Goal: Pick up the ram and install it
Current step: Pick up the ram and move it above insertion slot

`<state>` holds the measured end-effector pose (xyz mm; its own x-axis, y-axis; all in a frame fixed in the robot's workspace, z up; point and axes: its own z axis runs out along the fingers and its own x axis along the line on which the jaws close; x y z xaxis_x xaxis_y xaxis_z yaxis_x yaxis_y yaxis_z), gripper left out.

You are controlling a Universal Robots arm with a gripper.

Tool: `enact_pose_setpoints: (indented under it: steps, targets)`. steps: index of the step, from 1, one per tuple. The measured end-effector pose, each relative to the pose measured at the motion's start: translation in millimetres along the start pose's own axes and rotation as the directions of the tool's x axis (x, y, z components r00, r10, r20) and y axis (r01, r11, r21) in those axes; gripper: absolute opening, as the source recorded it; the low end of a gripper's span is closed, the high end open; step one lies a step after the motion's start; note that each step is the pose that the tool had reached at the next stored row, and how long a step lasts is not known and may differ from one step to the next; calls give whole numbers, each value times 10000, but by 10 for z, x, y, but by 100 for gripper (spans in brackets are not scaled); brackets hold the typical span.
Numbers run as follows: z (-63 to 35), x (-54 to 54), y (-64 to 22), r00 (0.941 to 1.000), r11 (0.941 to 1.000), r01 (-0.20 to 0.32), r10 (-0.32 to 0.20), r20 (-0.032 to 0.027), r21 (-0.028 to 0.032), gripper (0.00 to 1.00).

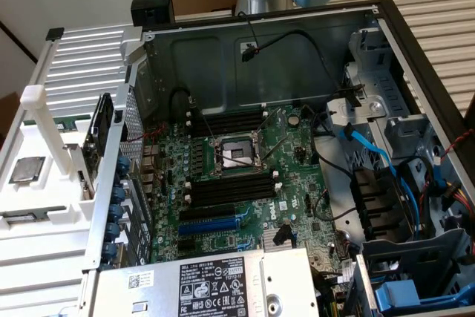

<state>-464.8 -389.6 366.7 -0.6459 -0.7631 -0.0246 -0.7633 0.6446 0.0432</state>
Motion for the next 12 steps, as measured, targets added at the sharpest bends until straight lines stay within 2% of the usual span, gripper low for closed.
enact_pose_setpoints:
  steps: [4, 5, 7, 8, 12]
  targets:
    - [3, 0, 0, 9974, 9974, 724, -724, -24, -25, 10]
    - [6, 0, 0, 9920, 9920, 1265, -1265, -39, -45, 10]
    - [8, 0, 0, 9865, 9865, 1637, -1638, -48, -60, 10]
    - [11, 0, 0, 9801, 9801, 1986, -1986, -57, -73, 10]
    - [22, 0, -1, 9626, 9627, 2706, -2706, -79, -101, 10]
